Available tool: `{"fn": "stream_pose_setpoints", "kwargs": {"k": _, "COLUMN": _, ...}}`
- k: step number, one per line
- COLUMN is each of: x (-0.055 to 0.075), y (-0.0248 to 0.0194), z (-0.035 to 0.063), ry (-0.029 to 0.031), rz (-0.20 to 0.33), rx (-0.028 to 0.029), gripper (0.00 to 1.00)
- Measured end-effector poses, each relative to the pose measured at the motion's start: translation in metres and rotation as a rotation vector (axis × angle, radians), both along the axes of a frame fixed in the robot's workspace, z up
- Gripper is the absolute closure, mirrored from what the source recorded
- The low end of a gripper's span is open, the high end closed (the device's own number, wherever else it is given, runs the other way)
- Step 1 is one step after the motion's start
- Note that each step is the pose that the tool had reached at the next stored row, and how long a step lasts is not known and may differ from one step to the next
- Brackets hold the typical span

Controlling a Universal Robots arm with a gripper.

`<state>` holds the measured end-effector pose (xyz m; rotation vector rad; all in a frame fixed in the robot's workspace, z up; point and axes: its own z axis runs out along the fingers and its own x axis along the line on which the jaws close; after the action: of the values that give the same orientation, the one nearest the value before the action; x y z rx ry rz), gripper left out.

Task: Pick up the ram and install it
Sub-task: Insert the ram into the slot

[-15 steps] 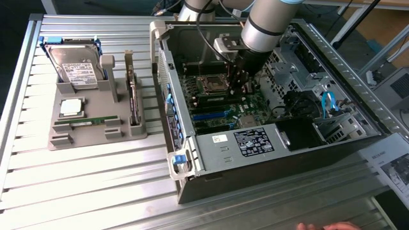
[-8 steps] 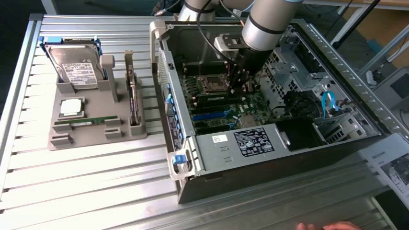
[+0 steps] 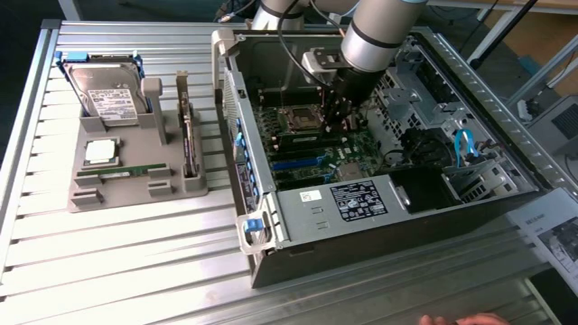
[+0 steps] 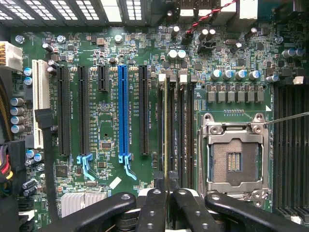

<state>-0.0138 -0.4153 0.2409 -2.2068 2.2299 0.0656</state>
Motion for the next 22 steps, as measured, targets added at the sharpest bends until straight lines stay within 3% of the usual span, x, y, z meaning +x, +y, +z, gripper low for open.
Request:
{"fn": "stream_pose_setpoints", "kwargs": {"k": 14, "x": 0.0025, "y": 0.0000, "z": 0.0000, "ry": 0.0000, "rz": 0.000, "rx": 0.0000, "gripper": 0.88}}
{"fn": "stream_pose_setpoints", "kwargs": {"k": 22, "x": 0.0025, "y": 0.0000, "z": 0.0000, "ry": -0.0032, "rz": 0.005, "rx": 0.0000, "gripper": 0.88}}
